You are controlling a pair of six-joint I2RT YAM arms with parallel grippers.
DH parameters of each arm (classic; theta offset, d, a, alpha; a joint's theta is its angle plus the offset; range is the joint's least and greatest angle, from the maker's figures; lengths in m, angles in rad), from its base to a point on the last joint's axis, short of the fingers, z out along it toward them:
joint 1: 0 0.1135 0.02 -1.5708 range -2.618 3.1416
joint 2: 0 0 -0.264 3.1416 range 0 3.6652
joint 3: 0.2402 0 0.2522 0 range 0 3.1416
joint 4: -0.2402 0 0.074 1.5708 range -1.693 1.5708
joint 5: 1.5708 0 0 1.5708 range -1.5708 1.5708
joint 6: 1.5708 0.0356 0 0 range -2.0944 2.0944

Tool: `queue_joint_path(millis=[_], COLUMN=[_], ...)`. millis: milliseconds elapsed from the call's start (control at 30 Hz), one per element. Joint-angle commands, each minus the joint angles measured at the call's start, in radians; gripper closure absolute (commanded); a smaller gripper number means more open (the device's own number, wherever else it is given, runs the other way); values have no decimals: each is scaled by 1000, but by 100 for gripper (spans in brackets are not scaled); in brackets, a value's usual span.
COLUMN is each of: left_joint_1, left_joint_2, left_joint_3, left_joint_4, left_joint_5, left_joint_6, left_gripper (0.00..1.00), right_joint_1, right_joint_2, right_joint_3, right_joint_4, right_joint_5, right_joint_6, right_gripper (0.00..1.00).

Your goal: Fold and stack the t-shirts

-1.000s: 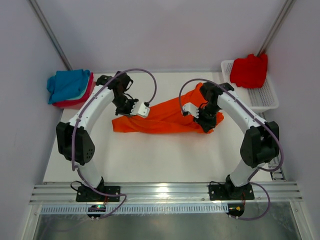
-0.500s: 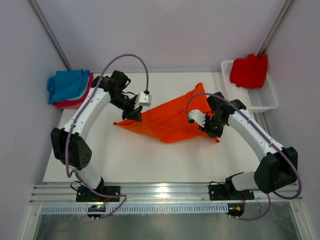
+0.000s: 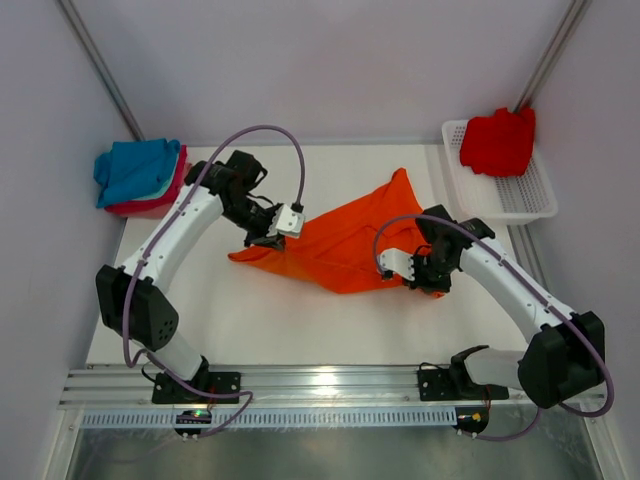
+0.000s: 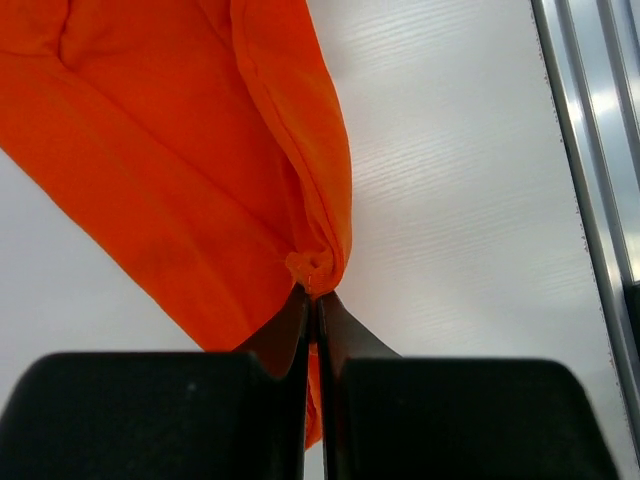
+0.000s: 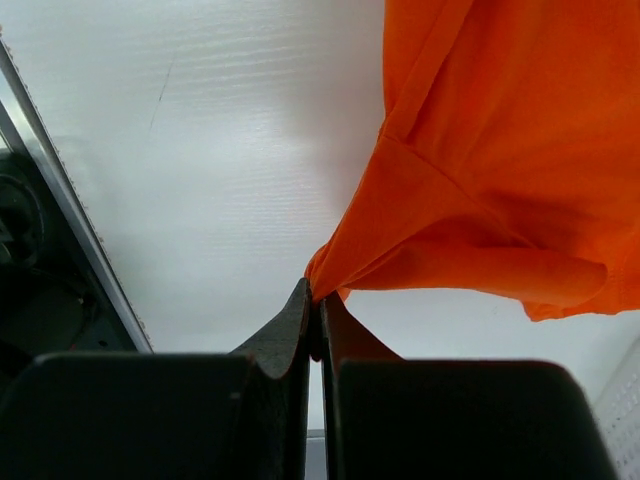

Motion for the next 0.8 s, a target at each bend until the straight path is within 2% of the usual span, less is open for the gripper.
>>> queue_joint_path(millis=[0,167,200,233,267,300,333,400,533,633,667,700,767], left_joint_1=[-20,-55,-58,-66,-68,-71,-71,-72,-72,-72,-72,-74,-74], left_joint_2=[-2,-53,-64,-71,-84,-87,-85,-79,-70,-67,-64,-64,-59], left_joint_3=[32,-21,-32,-38,-46,-45,-45,-35,-31,-32,-32,-31,-28], left_joint_4=[-313,-313,-315,-313,-313,-315,-315,-315,-315,-315,-313,-313,-313], left_joint_5=[117,123,122,120,120,120,119,108,94,100,103,109,119], left_joint_6=[73,88,109,120,126,134,134,128,132,140,148,151,148], left_gripper=[100,100,100,100,100,100,100,100,100,100,100,100,100], right_joint_1=[6,6,6,6,6,6,3,3,3,3,4,3,0], right_joint_2=[-59,-99,-105,-115,-121,-125,-141,-156,-124,9,60,180,316], right_joint_3=[-21,-67,-81,-84,-87,-81,-76,-58,-23,48,78,168,288], right_joint_4=[-19,-12,-18,-25,-53,-74,-96,-133,-12,187,283,313,327], right_joint_5=[-2,16,18,16,13,9,0,-27,-19,44,73,135,171], right_joint_6=[-144,-208,-233,-247,-260,-276,-315,-342,-247,1,163,245,382], right_gripper=[97,97,96,89,55,35,4,1,1,1,1,1,1])
